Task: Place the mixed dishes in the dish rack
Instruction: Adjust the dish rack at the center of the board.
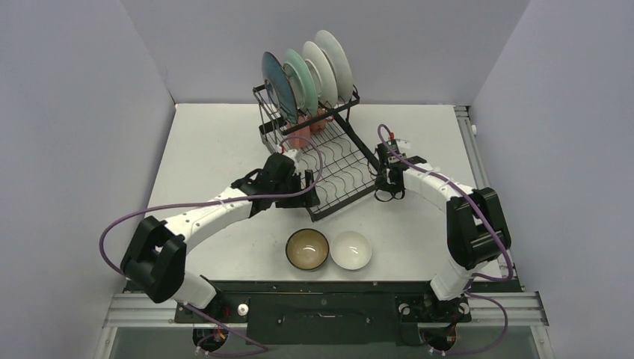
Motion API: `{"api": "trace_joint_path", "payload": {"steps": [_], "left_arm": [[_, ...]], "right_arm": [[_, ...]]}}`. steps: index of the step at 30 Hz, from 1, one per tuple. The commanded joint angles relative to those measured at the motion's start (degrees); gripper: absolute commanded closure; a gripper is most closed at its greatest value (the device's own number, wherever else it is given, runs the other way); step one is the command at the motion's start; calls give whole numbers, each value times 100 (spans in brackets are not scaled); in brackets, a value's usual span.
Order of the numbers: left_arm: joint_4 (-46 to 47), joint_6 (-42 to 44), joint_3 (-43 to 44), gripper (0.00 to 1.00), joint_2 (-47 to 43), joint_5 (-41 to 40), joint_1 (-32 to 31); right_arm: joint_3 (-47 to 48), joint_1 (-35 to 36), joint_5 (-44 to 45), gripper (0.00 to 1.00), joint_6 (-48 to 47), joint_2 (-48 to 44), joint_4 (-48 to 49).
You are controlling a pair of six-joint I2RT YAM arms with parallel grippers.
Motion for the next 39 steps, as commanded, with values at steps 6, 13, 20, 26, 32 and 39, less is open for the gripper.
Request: {"api": "trace_joint_path", "payload": {"steps": [6,13,20,26,32,39], "left_arm": [[-273,435,277,16,-1142,-4,110],[-210,493,-121,4,-1702,240,140],[152,282,-774,4,-2200,1166,539],[483,-15,-1156,4,-2659,2048,886],[866,-603,-1645,4,-3024,2803,947],[350,-671,-1994,4,-3075,2954,1003]], "right_arm": [[316,27,-131,90,10,-450,537],[-52,263,-23,85,-110,-1209,271],[-474,595,154,78,-192,-2244,18],[-1050,780,145,65,-120,-3225,-19],[-1556,859,-217,58,1,-3963,-72],[-1877,918,-232,56,132,-4613,-267]]}}
